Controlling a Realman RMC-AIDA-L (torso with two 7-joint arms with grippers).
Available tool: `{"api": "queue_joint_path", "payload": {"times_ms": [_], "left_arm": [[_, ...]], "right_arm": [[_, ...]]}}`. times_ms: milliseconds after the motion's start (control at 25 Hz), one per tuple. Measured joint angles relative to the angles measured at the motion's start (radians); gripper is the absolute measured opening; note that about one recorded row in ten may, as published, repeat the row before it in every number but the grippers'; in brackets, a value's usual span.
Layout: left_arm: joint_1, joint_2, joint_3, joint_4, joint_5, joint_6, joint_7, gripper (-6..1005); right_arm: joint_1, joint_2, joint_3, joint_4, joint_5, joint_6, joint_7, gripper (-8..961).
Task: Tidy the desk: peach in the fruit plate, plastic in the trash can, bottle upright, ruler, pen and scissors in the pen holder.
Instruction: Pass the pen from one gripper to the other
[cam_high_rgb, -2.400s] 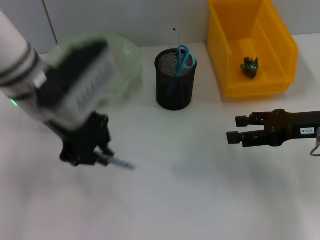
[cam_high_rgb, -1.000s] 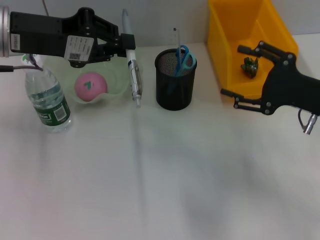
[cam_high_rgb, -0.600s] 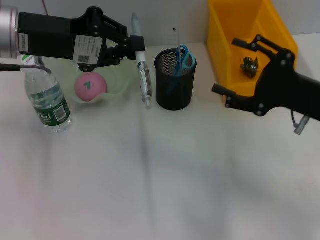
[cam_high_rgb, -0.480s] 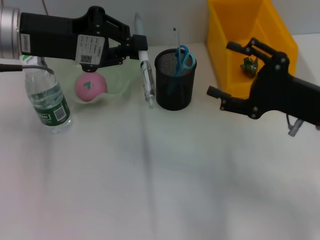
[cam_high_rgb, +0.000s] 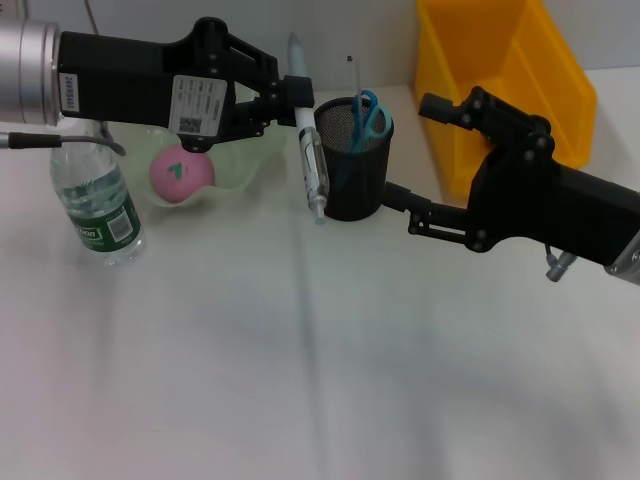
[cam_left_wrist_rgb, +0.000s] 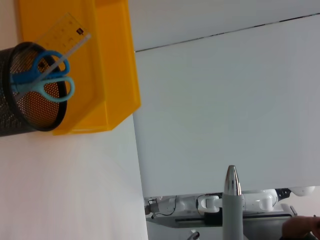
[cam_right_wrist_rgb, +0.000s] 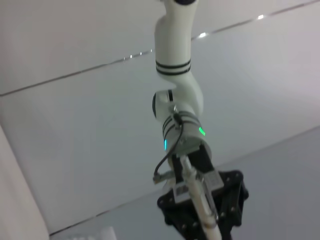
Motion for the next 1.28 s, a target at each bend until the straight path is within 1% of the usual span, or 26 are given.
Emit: {"api": "queue_joint_path", "payload": {"times_ms": [200,240,360,600,720,1280], "left_arm": [[0.000,0.000,0.000,-0.004,0.000,0.001,0.000,160],[0.001,0.000,0.000,-0.005,0.000,0.001,0.000,160],[-0.001,-0.004,0.010,-0.007,0.001,0.003,0.000,162],[-0.008,-0.007,0.023,-0.008,0.000,0.006,-0.003,164],[-0.014,-0.011,0.025,-0.015,0.005,0.013,-0.006,165],[-0.021,-0.011,0.048,-0.022,0.000,0.026,-0.014,172]], "right_arm": [[0.009,0.001,-0.012,0.013,-0.003,-0.035,-0.037,805],[0.015,0.001,-0.029,0.026,-0.003,-0.039,-0.068,804],[0.024,0.001,-0.057,0.039,-0.001,-0.035,-0.105,804],[0.045,0.001,-0.065,0.065,-0.001,-0.036,-0.154,803],[0.059,0.001,-0.086,0.071,-0.002,-0.037,-0.190,802],[0.089,0.000,-0.122,0.080,-0.004,-0.035,-0.284,799]]}}
